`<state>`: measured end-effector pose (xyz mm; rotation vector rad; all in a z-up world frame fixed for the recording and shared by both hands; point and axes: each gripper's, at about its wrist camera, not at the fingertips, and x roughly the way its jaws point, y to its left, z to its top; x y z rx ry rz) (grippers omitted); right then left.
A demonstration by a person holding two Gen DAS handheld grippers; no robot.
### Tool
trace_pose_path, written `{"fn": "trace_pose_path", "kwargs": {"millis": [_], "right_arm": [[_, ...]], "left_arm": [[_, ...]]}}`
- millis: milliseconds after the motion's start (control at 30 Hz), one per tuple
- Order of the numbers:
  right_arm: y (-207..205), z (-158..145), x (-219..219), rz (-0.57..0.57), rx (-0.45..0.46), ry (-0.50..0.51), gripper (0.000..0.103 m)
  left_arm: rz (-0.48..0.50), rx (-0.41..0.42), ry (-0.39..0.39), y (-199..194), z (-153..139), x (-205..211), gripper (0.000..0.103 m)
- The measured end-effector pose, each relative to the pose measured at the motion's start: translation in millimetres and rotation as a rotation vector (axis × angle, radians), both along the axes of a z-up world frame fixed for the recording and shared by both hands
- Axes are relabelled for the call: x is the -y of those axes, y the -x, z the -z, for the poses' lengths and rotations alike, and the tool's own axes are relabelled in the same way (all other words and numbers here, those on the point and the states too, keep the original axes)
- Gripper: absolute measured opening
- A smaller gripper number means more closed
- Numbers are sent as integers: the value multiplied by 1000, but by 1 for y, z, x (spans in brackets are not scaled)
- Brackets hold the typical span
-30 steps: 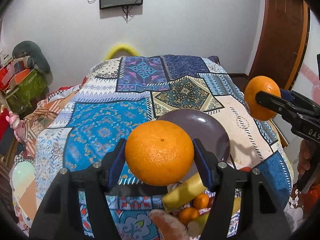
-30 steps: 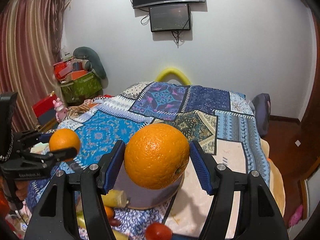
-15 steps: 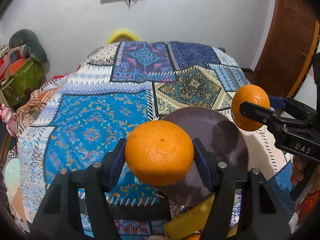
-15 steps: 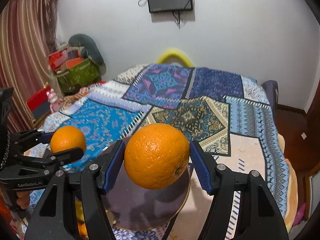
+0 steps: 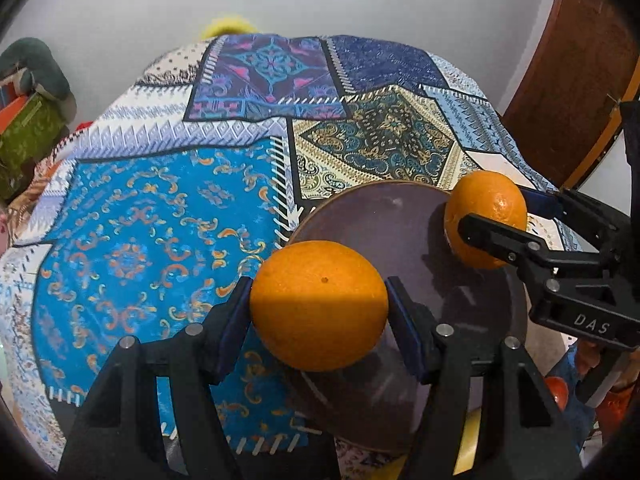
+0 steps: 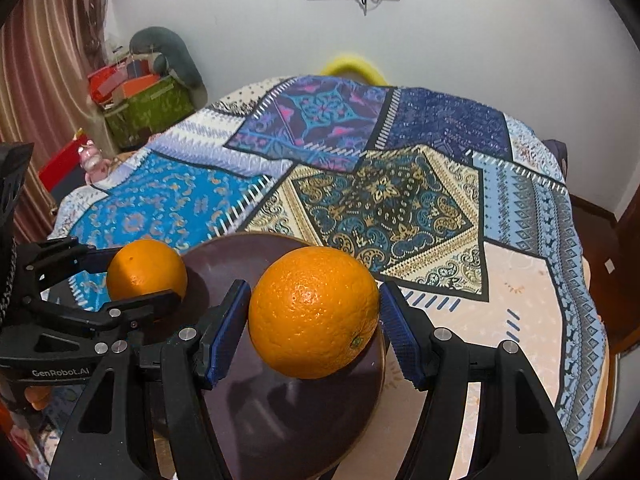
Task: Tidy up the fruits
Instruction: 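Carry the orange onto the dark plate with the left tool while the right tool places its orange beside it, then move the left tool to the peeled pomelo while the right tool approaches a yellow-green cylinder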
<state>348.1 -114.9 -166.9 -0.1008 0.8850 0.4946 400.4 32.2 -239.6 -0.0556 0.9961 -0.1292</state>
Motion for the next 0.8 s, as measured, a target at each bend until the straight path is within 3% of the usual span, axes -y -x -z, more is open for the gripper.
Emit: {"fn": "trace_pose_path", "kwargs": {"millis": [300,400,533,800], "right_arm": [[-3,6,1,-2,-15,1,64],[-3,6,-2,-3,-15,17,64],[1,4,-3,-13,-9,30,65],[26,-29,9,5,36,1,68]], "left_arm": [[22,-1,-33,-3,4,6,65],[28,-11,-4,-2,3,5,68],[14,25,-5,8,-11,3,72],[-1,82,-48,42,-46,1,72]]}}
